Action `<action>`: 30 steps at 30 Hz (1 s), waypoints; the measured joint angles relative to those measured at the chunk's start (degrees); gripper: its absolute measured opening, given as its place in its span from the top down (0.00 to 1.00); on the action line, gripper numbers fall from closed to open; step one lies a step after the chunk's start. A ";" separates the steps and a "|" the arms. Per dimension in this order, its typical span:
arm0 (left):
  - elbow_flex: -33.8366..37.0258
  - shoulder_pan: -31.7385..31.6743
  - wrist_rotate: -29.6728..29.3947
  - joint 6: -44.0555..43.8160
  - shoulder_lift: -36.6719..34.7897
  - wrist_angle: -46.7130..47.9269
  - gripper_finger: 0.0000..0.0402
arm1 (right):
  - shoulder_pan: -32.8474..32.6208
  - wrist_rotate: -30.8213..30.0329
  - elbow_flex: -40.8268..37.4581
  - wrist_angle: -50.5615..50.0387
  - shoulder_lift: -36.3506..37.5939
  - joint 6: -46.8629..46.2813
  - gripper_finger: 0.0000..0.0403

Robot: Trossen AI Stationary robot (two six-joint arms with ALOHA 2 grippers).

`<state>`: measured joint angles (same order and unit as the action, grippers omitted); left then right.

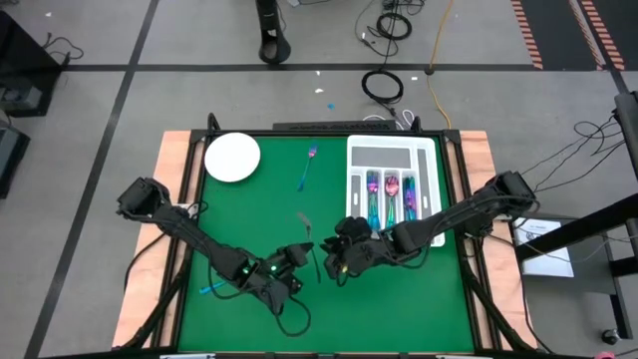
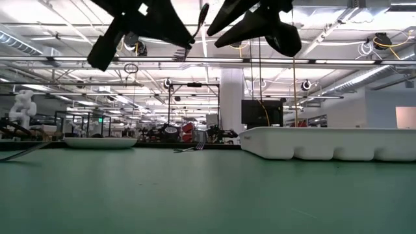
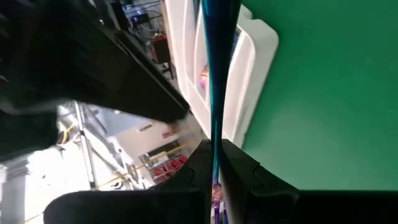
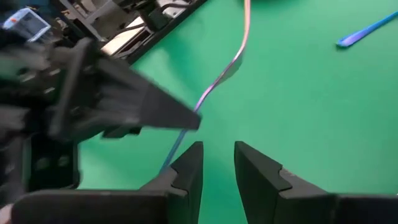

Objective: Sort silverware
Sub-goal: Put the blue fork into the white cutlery tray

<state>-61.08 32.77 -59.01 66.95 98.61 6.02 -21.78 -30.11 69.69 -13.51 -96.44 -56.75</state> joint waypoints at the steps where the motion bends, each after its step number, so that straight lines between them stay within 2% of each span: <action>1: 0.00 -0.14 -0.03 1.20 0.00 -1.11 0.96 | 0.34 0.07 0.00 0.00 0.00 0.78 0.80; 9: 0.00 -1.32 -0.25 5.44 0.00 -2.62 0.96 | 1.46 3.22 0.00 2.43 0.00 2.40 0.64; 16: 0.00 -3.49 -0.56 5.66 0.00 -2.62 0.96 | 1.46 3.28 0.00 2.07 0.00 2.42 0.52; 23: 0.00 -4.38 -0.13 7.53 0.00 -3.77 0.96 | 1.58 3.15 0.00 1.32 0.00 3.58 0.53; 30: 0.02 -5.80 0.23 13.05 0.00 -10.04 0.96 | 2.22 2.91 0.00 1.24 0.00 4.62 0.56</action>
<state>-61.06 26.96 -58.78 80.00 98.61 -4.02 -19.55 -27.20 69.69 -12.27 -96.44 -52.13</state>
